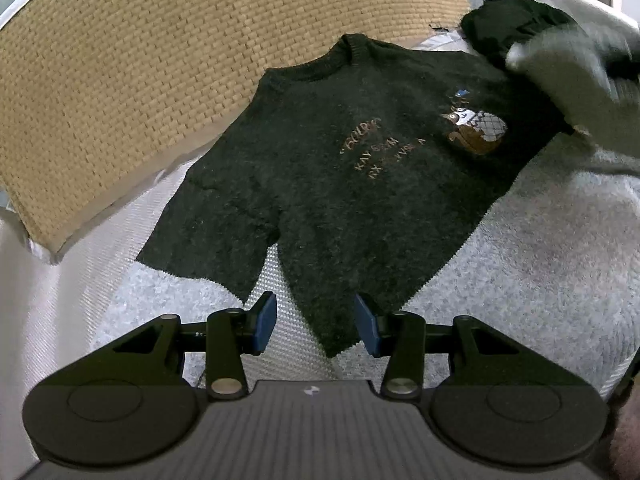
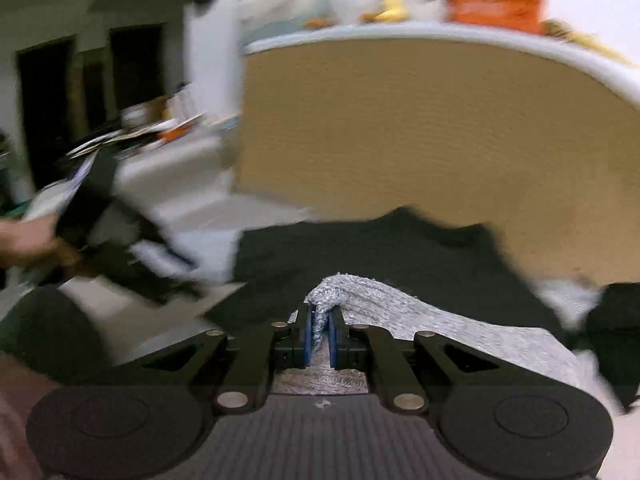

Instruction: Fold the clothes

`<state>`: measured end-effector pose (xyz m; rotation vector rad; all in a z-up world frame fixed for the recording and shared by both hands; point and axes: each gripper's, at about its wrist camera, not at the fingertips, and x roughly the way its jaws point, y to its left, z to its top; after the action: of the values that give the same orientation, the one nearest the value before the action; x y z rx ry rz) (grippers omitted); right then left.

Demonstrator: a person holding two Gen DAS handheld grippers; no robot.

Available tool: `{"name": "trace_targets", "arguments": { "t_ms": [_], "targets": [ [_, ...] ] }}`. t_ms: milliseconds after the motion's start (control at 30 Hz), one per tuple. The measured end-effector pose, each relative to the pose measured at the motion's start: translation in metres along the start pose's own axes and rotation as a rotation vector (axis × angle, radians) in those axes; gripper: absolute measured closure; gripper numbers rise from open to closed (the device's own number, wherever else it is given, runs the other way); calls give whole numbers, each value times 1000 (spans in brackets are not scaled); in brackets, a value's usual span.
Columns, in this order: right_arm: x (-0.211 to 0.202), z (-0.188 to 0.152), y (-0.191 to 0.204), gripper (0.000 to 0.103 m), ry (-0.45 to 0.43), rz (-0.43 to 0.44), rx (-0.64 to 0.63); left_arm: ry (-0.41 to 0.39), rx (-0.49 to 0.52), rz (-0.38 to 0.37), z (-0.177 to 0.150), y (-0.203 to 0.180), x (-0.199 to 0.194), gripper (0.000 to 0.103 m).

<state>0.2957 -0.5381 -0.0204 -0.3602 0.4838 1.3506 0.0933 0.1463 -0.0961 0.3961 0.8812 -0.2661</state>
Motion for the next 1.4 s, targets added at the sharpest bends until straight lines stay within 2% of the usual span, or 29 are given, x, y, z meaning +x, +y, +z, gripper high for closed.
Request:
{"name": "trace_targets", "arguments": {
  "t_ms": [200, 267, 367, 467, 567, 700, 800, 967, 1100, 1267, 1333, 1400],
  "targets": [
    [30, -16, 32, 101, 83, 114, -8, 4, -38, -6, -3, 7, 1, 56],
    [37, -22, 38, 101, 105, 99, -34, 12, -32, -19, -3, 7, 3, 56],
    [42, -32, 30, 101, 146, 90, -9, 41, -14, -83, -3, 6, 8, 55],
    [39, -44, 12, 101, 176, 39, 5, 70, 22, -150, -2, 1, 11, 53],
    [34, -59, -7, 98, 210, -26, 13, 84, 54, -184, 8, -7, 12, 46],
    [22, -76, -35, 96, 224, -117, 41, 43, -3, -298, 41, -21, 7, 37],
    [14, -86, -52, 91, 221, -161, 75, 30, -4, -351, 66, -44, 17, 37],
    [7, -100, -74, 89, 218, -200, 141, 82, 67, -389, 92, -89, 57, 37],
    [6, -112, -82, 88, 214, -205, 173, 82, 64, -411, 106, -112, 85, 37],
    [7, -118, -86, 87, 208, -204, 185, 67, 88, -380, 120, -131, 113, 37],
    [8, -120, -87, 87, 207, -204, 189, 93, 65, -395, 122, -132, 122, 41],
    [9, -122, -89, 87, 206, -203, 193, 122, 41, -426, 120, -132, 129, 64]
  ]
}}
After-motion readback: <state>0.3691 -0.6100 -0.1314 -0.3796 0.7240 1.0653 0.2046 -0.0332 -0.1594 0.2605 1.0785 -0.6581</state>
